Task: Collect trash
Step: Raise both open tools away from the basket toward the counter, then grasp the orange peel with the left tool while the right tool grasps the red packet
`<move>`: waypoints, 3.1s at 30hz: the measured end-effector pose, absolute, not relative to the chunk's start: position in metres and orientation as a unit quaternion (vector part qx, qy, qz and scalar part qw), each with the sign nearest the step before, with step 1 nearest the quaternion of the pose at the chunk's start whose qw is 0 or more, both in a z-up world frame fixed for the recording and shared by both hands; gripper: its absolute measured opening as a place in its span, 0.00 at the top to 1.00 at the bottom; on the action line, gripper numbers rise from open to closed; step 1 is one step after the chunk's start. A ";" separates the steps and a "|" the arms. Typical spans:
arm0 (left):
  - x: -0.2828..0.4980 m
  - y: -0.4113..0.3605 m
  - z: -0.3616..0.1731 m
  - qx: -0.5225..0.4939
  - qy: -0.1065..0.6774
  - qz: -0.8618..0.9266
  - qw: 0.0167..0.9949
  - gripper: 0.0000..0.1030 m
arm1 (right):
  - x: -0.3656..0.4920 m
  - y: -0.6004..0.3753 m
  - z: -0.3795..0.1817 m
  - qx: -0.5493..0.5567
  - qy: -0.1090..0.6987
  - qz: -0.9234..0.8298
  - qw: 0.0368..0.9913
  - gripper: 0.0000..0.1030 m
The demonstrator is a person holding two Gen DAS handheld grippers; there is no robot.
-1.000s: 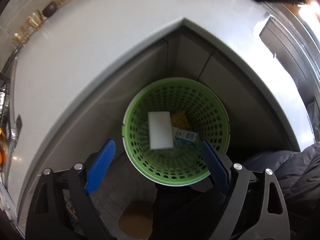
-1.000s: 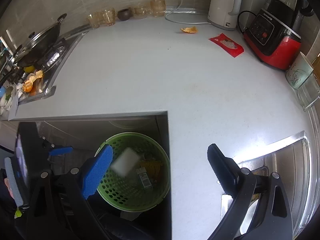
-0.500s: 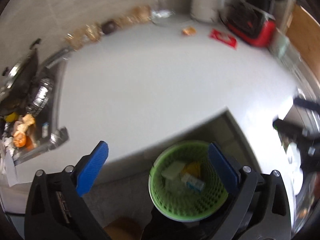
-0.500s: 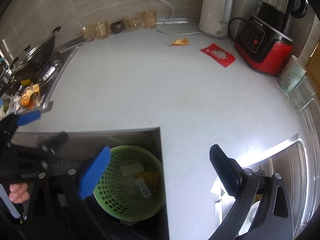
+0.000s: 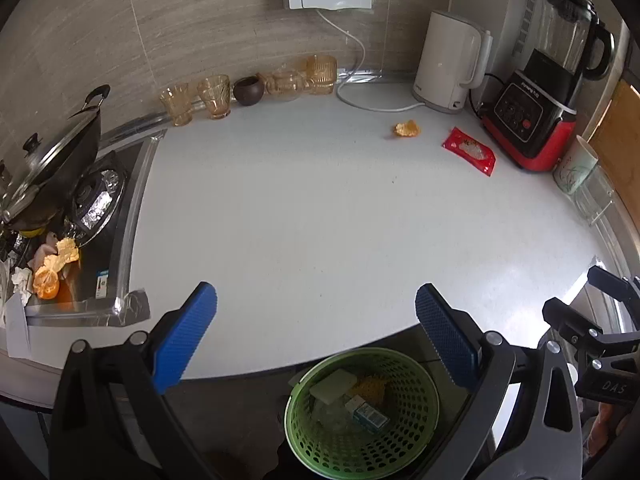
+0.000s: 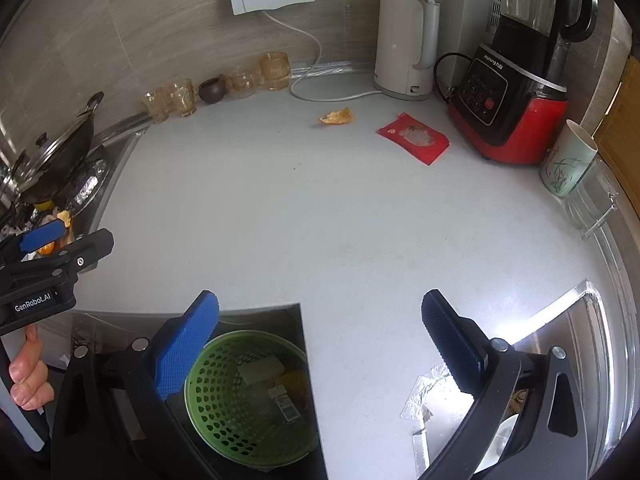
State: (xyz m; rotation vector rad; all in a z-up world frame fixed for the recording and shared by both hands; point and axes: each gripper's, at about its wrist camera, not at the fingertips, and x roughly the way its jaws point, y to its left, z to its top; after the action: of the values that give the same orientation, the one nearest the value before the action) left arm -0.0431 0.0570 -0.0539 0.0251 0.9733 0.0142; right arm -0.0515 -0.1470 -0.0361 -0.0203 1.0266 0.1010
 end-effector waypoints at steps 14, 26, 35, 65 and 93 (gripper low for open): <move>-0.013 0.048 -0.055 0.021 0.466 0.006 0.884 0.07 | -0.022 -0.154 -0.038 0.008 0.493 0.048 0.868 0.02; 0.052 0.035 -0.074 0.011 0.468 -0.009 0.883 0.07 | 0.038 -0.184 -0.053 0.034 0.499 0.019 0.865 0.02; 0.140 0.011 -0.106 0.006 0.462 -0.051 0.885 0.07 | 0.108 -0.227 -0.080 0.066 0.505 -0.015 0.861 0.02; 0.336 -0.103 -0.224 0.080 0.481 -0.132 0.863 0.29 | 0.227 -0.317 -0.152 0.104 0.512 -0.049 0.852 0.02; 0.331 -0.088 -0.204 0.052 0.470 -0.177 0.863 0.90 | 0.296 -0.305 -0.169 -0.040 0.562 0.159 0.811 0.02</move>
State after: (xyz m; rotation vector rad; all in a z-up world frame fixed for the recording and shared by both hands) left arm 0.3312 -0.0883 -0.2041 0.1091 0.9847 -0.3705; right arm 0.2962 -0.3050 -0.1693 -0.0845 1.2012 0.3399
